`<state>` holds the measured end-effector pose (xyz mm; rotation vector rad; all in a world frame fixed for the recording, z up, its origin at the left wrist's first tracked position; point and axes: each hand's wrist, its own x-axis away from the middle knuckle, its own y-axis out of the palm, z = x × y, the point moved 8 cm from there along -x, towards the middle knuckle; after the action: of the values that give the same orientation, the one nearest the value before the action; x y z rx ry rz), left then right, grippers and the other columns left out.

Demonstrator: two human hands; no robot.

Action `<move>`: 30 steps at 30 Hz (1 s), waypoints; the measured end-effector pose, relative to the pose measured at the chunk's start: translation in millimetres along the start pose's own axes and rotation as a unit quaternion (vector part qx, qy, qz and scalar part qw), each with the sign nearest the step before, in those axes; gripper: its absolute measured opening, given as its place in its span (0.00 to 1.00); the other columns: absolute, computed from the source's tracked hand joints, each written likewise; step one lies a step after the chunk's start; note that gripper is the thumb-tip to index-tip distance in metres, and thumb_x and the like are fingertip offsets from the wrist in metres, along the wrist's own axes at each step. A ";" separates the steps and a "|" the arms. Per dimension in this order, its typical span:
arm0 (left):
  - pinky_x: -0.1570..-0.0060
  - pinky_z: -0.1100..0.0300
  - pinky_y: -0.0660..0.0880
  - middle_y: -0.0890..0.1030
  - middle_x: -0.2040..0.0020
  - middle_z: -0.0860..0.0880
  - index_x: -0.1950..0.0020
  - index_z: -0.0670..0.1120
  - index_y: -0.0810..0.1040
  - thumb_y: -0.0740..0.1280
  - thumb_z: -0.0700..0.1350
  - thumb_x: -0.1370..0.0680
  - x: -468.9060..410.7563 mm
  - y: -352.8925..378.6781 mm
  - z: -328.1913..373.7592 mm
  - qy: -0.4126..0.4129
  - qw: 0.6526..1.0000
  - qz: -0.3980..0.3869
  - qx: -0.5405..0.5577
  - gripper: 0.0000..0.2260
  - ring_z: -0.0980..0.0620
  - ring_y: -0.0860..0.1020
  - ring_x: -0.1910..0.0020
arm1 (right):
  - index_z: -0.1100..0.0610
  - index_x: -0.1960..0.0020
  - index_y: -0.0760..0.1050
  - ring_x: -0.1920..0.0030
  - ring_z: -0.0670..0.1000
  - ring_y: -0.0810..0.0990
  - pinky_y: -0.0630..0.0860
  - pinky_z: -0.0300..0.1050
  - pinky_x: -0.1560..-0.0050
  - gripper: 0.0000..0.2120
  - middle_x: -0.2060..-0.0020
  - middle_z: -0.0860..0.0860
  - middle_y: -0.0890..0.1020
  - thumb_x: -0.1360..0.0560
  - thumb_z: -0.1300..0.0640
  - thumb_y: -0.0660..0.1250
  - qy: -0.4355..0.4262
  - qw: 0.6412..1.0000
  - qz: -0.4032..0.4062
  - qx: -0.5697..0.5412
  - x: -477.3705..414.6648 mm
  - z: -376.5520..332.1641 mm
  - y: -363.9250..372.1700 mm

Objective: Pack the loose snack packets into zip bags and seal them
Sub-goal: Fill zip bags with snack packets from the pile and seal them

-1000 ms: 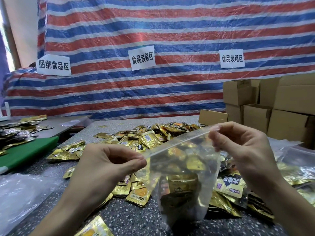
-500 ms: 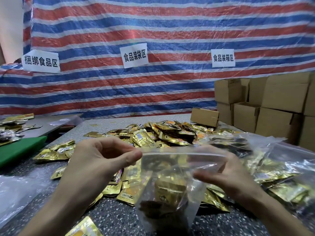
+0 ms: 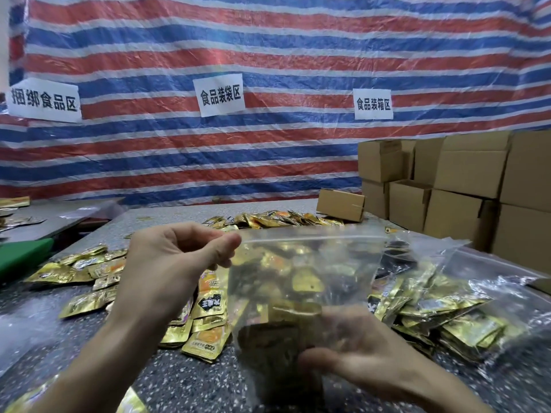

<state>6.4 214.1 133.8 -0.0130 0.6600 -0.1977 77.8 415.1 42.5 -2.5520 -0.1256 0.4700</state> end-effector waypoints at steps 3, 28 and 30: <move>0.62 0.70 0.77 0.87 0.60 0.47 0.55 0.50 0.88 0.77 0.53 0.41 -7.9 2.1 -7.7 -0.026 0.999 -0.031 0.032 0.16 0.55 0.84 0.62 | 0.49 0.50 0.86 0.56 0.46 0.85 0.81 0.40 0.56 0.09 0.54 0.49 0.87 0.26 0.61 0.74 0.006 0.999 0.005 -0.048 4.9 -3.7 -16.7; 0.56 0.58 0.80 0.85 0.54 0.55 0.52 0.58 0.83 0.68 0.53 0.23 34.0 27.8 -89.8 -0.104 0.970 -0.180 -0.123 0.04 0.55 0.83 0.56 | 0.69 0.54 0.81 0.76 0.51 0.79 0.73 0.39 0.77 0.36 0.66 0.61 0.86 0.25 0.32 0.64 0.404 0.899 0.168 0.033 -21.9 102.7 -106.9; 0.59 0.63 0.76 0.85 0.56 0.58 0.52 0.56 0.83 0.68 0.52 0.22 32.9 30.8 -86.8 -0.087 0.977 -0.152 -0.121 0.05 0.57 0.82 0.57 | 0.66 0.59 0.81 0.77 0.51 0.78 0.70 0.37 0.78 0.31 0.70 0.59 0.85 0.23 0.36 0.65 0.346 0.930 0.122 0.031 -29.3 81.6 -69.7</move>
<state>-15.7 242.6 42.9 -0.3628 0.5020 -0.4059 21.8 509.3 23.1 -2.5213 0.4598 -0.3527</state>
